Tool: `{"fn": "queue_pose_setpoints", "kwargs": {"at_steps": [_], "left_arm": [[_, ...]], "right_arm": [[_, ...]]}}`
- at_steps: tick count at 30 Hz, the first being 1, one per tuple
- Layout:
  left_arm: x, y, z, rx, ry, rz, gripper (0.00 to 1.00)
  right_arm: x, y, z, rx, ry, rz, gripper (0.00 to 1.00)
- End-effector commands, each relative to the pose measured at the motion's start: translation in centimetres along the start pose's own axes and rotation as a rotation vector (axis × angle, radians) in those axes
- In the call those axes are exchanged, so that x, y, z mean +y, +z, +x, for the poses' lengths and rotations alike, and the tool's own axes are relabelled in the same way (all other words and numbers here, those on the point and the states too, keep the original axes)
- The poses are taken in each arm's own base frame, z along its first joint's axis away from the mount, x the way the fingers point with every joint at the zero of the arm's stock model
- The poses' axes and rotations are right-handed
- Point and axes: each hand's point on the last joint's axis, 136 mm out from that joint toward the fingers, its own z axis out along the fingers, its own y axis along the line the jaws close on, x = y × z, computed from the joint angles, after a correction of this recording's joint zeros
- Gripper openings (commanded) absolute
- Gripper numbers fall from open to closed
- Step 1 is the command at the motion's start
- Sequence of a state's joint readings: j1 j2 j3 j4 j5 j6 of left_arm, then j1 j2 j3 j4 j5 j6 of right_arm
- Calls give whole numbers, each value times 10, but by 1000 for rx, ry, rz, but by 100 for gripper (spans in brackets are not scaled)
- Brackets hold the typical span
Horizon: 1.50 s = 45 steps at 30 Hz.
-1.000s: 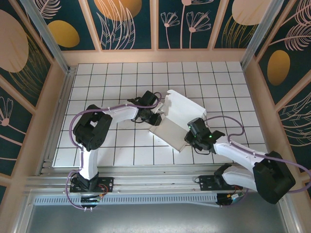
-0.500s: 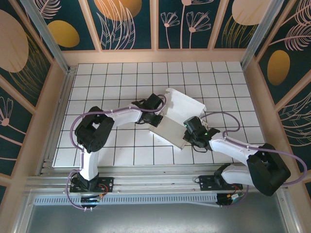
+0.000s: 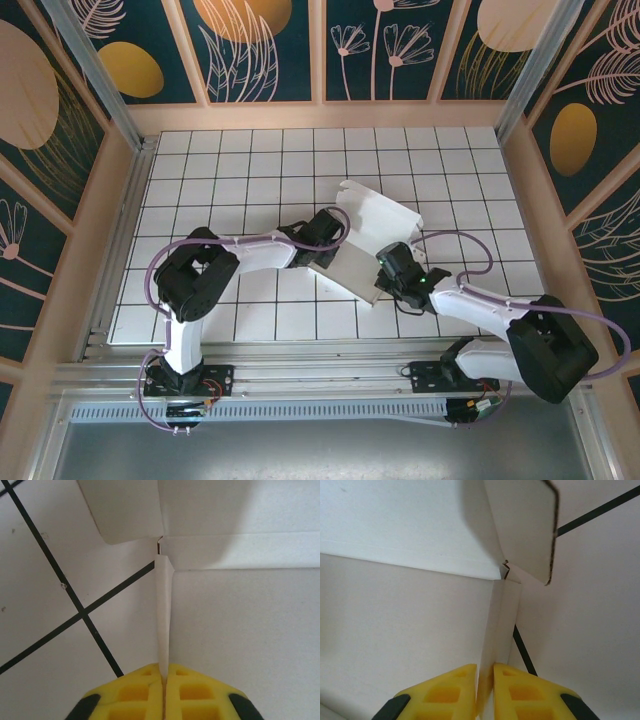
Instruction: Fold the paper box
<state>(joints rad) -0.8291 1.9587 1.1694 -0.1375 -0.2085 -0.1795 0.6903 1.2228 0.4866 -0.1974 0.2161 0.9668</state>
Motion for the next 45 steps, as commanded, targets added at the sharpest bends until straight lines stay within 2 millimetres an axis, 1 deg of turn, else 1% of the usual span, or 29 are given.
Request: {"fn": "queue_pose_setpoints", "kwargs": {"at_steps": [1, 2, 4, 6, 10, 13, 15, 18, 20, 23, 25, 27, 28, 31, 35, 37, 39, 40, 42, 45], "left_arm": [[5, 22, 87, 253, 95, -33, 17], [5, 22, 90, 276, 99, -32, 19], [-1, 21, 94, 305, 92, 0, 23], [-3, 18, 94, 315, 67, 18, 23], [-3, 6, 81, 274, 11, 59, 24], [-8, -8, 60, 219, -12, 99, 30], [-13, -20, 41, 167, -41, 141, 31], [-23, -39, 11, 81, -85, 217, 38], [-28, -52, -6, 31, -109, 257, 42], [-30, -68, -22, -27, -135, 288, 49], [-25, -78, -29, -63, -154, 282, 50], [-15, -94, -40, -125, -197, 277, 51], [-7, -98, -43, -142, -223, 269, 53], [21, -104, -41, -160, -304, 225, 56], [49, -118, -39, -218, -370, 181, 58], [57, -125, -43, -246, -392, 177, 59], [63, -126, -43, -249, -404, 179, 60], [67, -125, -44, -248, -411, 184, 60], [70, -126, -48, -253, -424, 217, 60], [77, -123, -53, -249, -434, 259, 60]], "right_arm": [[13, -2, -1, -19, -18, -60, 15], [12, -2, -1, -23, -23, -57, 14], [10, -2, -2, -29, -32, -47, 14], [7, -3, -4, -33, -41, -38, 14], [3, -5, -4, -40, -46, -30, 14], [3, -7, -7, -47, -47, -33, 14], [4, -8, -9, -52, -51, -36, 14], [7, -10, -12, -59, -64, -41, 13], [8, -9, -12, -57, -79, -39, 13], [9, -6, -12, -54, -116, -33, 12], [11, -4, -13, -60, -167, -38, 11], [15, -2, -19, -89, -244, -30, 11], [15, 0, -24, -102, -268, -15, 11], [20, 6, -42, -126, -352, 21, 11], [41, 18, -58, -147, -526, -20, 11], [55, 25, -61, -144, -598, -60, 16], [67, 27, -66, -143, -642, -73, 25], [73, 24, -70, -151, -651, -78, 30], [89, 9, -80, -180, -650, -129, 38], [110, -26, -96, -219, -608, -278, 47]]}}
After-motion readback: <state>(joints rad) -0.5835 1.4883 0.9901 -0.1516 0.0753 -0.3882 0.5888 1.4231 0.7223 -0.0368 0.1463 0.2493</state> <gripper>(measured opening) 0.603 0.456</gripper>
